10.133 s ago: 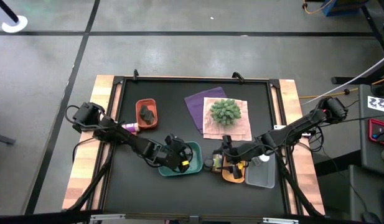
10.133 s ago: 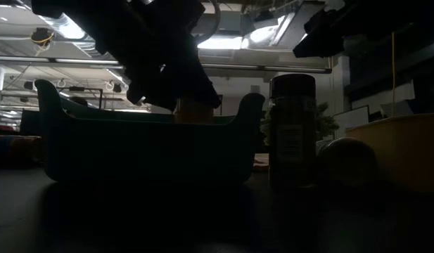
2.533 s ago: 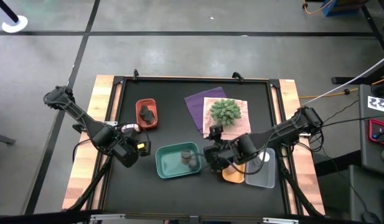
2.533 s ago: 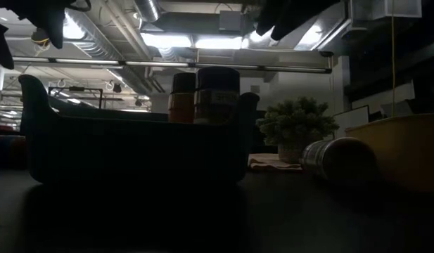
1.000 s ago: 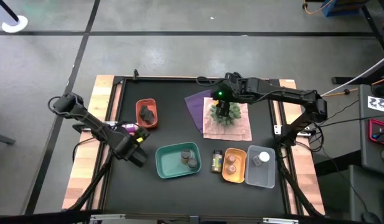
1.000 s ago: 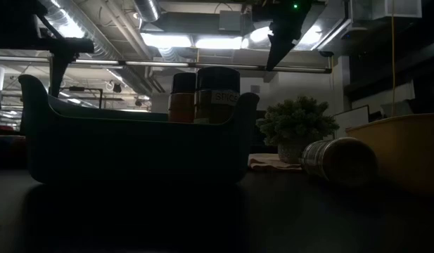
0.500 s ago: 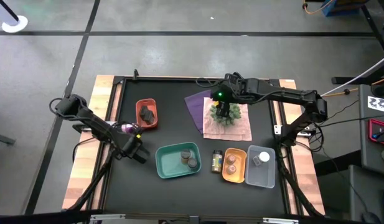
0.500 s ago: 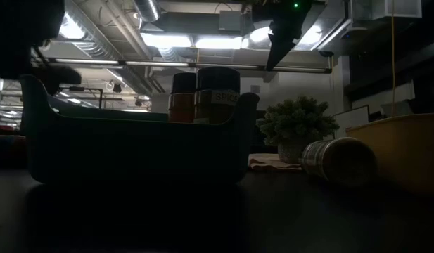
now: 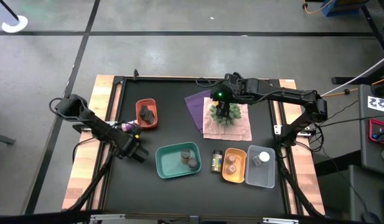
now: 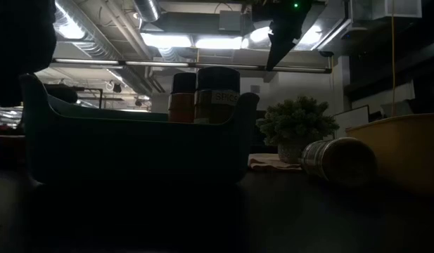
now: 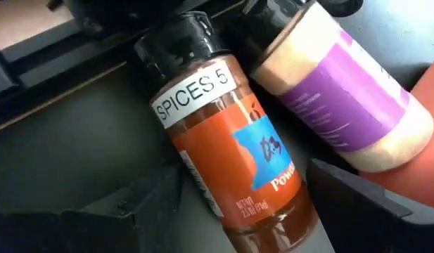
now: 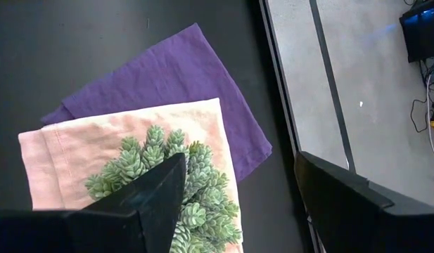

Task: Sort spices by type
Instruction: Put the orange seasoning bottle into the blue bin

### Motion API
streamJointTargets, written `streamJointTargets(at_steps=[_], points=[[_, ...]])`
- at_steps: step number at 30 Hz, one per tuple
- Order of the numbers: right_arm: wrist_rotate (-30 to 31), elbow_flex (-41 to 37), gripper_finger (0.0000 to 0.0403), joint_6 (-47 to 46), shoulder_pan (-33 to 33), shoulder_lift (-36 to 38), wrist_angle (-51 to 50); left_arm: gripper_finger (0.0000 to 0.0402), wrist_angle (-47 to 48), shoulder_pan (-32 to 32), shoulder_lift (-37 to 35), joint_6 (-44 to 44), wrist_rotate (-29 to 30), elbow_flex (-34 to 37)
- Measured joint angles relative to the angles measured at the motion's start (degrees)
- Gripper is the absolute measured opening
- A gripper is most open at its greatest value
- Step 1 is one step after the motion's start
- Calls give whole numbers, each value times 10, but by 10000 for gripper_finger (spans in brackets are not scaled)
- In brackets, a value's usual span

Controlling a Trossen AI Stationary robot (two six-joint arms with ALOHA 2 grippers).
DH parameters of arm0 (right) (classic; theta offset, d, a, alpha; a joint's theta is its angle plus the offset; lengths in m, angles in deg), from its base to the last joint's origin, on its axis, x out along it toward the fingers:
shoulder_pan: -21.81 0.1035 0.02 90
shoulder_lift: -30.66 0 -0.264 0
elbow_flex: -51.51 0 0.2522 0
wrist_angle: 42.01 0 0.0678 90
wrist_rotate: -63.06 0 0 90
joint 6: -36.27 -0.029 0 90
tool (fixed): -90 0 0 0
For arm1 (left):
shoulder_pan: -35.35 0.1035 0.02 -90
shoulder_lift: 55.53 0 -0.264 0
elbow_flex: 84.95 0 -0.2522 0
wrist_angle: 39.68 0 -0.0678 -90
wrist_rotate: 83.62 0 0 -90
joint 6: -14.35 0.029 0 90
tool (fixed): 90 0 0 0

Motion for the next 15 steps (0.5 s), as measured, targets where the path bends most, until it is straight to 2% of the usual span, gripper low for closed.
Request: streamJointTargets(at_steps=[4, 9, 15], points=[[0, 0, 266, 0, 0, 0, 0, 282, -4, 0, 0, 2, -30, 0], [-1, 0, 266, 0, 0, 0, 0, 282, -54, -2, 0, 13, -89, 0], [-2, 0, 266, 0, 0, 0, 0, 282, -72, -2, 0, 119, -99, 0]])
